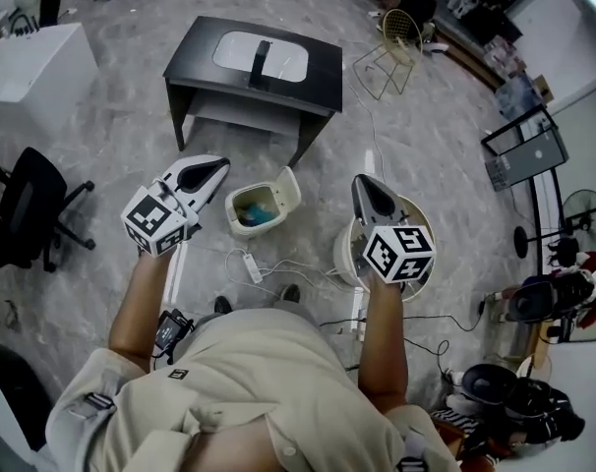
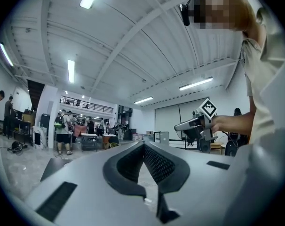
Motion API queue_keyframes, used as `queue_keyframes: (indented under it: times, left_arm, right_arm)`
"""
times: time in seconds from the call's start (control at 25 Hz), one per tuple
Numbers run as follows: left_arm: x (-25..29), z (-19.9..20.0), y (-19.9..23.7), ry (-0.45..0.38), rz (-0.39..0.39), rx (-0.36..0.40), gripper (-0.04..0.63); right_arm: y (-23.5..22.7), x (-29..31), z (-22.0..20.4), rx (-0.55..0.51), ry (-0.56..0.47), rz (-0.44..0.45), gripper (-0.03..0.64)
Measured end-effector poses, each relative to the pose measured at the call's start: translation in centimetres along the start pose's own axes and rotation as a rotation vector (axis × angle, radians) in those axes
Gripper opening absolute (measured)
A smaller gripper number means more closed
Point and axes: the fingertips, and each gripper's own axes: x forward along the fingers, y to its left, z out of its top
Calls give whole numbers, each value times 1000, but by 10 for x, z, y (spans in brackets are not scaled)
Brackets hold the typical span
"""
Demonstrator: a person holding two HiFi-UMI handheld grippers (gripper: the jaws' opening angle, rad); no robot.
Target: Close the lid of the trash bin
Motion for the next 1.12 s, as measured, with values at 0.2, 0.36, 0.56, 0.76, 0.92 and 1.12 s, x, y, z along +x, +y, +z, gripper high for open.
queue_keyframes:
  times: [0.2, 0.36, 0.56, 0.76, 0.92, 1.12]
  left_arm:
    - [-21, -8, 24, 13, 108, 1, 15]
    - [-23, -5, 37, 43, 211, -2, 17]
    - [-5, -2, 48, 64, 331, -2, 15]
    - [18, -20, 64, 101, 440, -33, 15]
    - [36, -35, 70, 138, 511, -61, 17]
    - [55, -65, 82, 169, 572, -100, 15]
  right_arm:
    - [3, 44, 2, -7, 0, 85, 26]
    - [-9, 85, 9, 6, 12, 173, 26]
    - [-33, 141, 13, 15, 43, 286, 26]
    - [-64, 193, -3, 10, 110, 374, 26]
    - [-96, 225, -23, 19, 168, 413, 26]
    - [-127, 261, -60, 26, 245, 440, 27]
